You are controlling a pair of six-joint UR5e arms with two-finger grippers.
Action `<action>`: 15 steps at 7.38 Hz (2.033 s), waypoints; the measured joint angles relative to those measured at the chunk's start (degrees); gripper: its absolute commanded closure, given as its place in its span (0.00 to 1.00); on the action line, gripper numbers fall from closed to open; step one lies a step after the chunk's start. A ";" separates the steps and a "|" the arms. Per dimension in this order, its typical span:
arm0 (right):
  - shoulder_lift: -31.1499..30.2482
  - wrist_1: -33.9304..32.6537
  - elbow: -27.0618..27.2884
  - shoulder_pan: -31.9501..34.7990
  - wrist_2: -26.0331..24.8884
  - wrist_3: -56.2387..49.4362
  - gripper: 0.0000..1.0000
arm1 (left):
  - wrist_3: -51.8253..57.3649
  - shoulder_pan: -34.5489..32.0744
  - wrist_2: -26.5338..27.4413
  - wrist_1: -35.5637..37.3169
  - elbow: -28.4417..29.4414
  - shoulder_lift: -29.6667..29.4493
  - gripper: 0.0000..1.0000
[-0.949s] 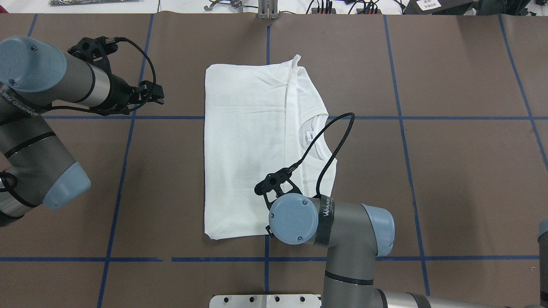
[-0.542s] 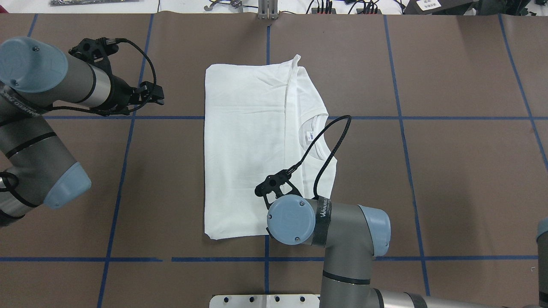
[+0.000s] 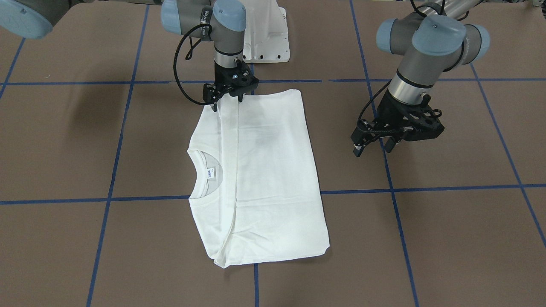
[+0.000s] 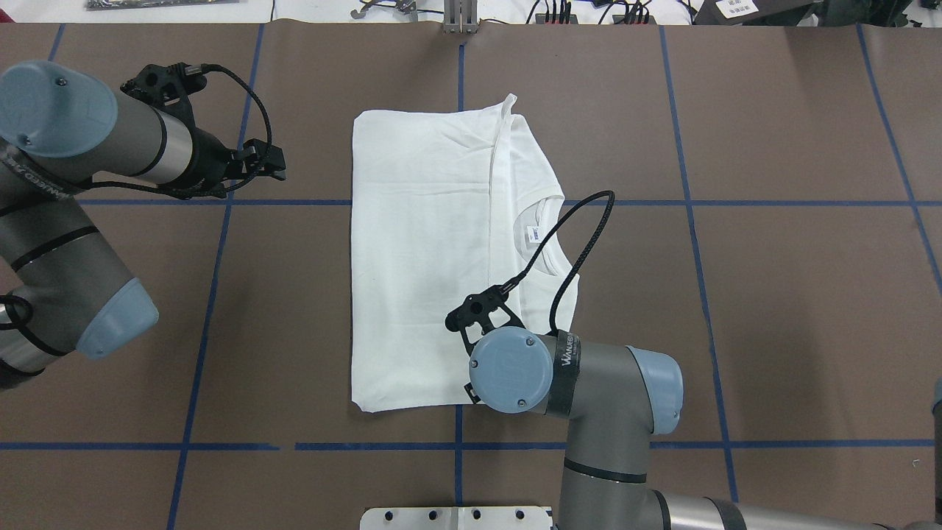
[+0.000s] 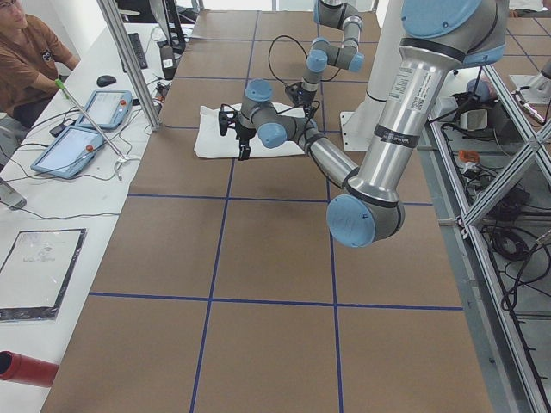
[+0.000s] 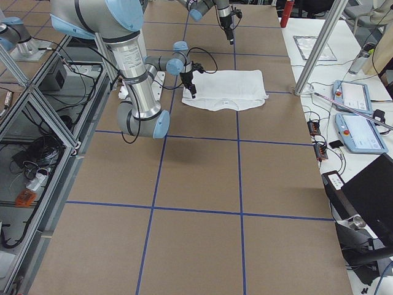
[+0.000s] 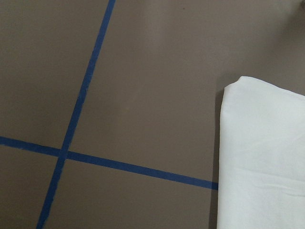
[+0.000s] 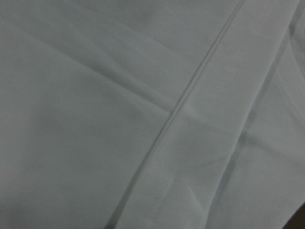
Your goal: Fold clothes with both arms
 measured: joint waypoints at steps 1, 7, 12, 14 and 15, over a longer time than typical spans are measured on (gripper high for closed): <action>-0.70 -0.05 0.30 0.43 0.07 -0.20 0.00 | -0.02 0.00 -0.07 0.00 -0.04 -0.16 0.00; -7.94 -0.35 6.53 3.74 1.77 -3.09 0.00 | 0.03 0.17 -0.12 0.09 0.00 -1.05 0.00; -7.59 -1.93 11.65 8.95 8.57 -2.34 0.00 | -3.69 3.58 -5.01 2.11 -2.05 -1.92 0.00; -7.86 -1.49 13.56 9.60 10.14 0.93 0.00 | -15.32 11.89 -2.09 -0.59 -3.63 -1.74 0.00; -8.25 -0.73 14.50 9.78 11.03 2.82 0.00 | -21.23 16.60 1.65 -1.22 -3.91 -1.74 0.00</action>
